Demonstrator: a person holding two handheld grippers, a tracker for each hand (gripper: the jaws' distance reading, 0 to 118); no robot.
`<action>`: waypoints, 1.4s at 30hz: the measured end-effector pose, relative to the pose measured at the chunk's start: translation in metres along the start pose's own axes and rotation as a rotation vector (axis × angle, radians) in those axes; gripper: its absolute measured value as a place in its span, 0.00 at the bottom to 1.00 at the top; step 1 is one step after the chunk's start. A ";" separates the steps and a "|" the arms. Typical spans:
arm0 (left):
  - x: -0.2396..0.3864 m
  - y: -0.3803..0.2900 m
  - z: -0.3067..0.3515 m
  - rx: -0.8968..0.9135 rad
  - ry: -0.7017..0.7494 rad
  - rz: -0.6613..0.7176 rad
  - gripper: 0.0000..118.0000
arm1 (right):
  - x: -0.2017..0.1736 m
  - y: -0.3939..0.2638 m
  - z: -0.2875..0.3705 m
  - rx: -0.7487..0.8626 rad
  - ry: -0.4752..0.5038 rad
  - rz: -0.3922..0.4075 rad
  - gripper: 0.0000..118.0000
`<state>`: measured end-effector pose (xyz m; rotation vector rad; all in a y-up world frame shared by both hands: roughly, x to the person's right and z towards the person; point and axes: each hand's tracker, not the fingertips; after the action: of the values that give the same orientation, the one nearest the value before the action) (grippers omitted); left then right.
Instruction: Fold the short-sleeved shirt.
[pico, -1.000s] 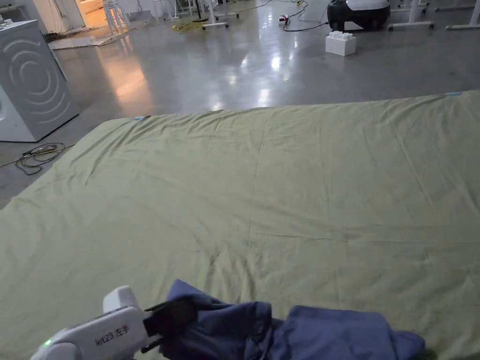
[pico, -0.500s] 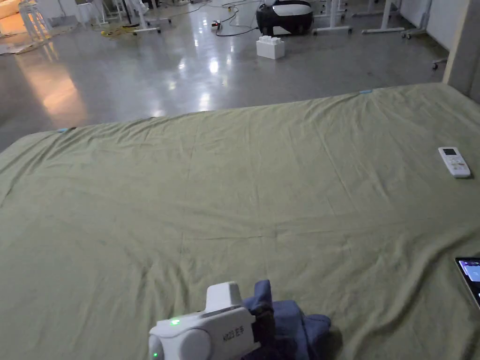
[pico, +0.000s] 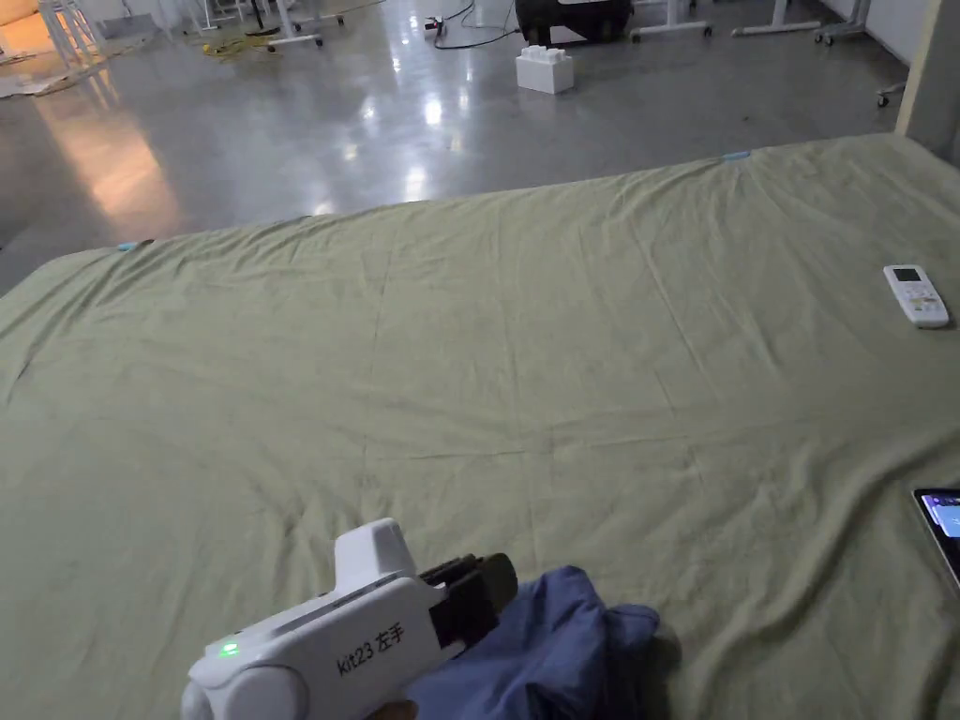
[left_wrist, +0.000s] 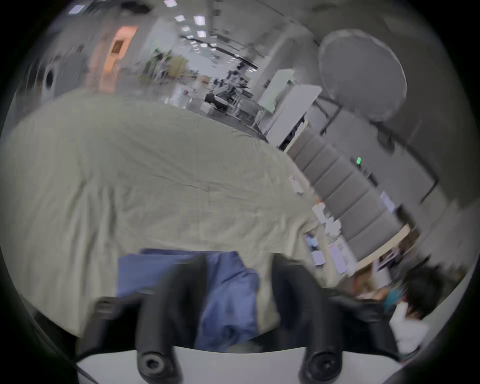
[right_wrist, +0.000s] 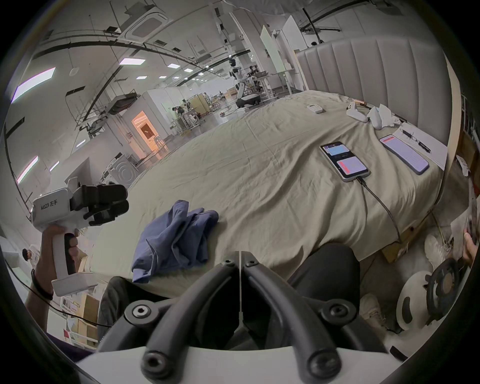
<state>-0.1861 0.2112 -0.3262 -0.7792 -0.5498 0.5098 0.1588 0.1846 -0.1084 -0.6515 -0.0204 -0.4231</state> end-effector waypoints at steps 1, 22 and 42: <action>-0.002 -0.007 -0.018 -0.032 0.019 -0.005 0.05 | -0.001 0.001 0.003 0.007 0.004 -0.005 0.01; -0.013 -0.014 0.029 0.013 -0.029 0.002 0.00 | -0.081 0.023 -0.102 -0.095 0.258 0.115 0.01; -0.141 -0.031 0.032 -0.024 -0.060 0.290 0.83 | -0.078 0.016 -0.221 -0.333 0.077 0.145 0.01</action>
<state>-0.3045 0.1234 -0.3216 -0.8741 -0.5012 0.7968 0.0688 0.0942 -0.3061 -0.9572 0.1723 -0.3131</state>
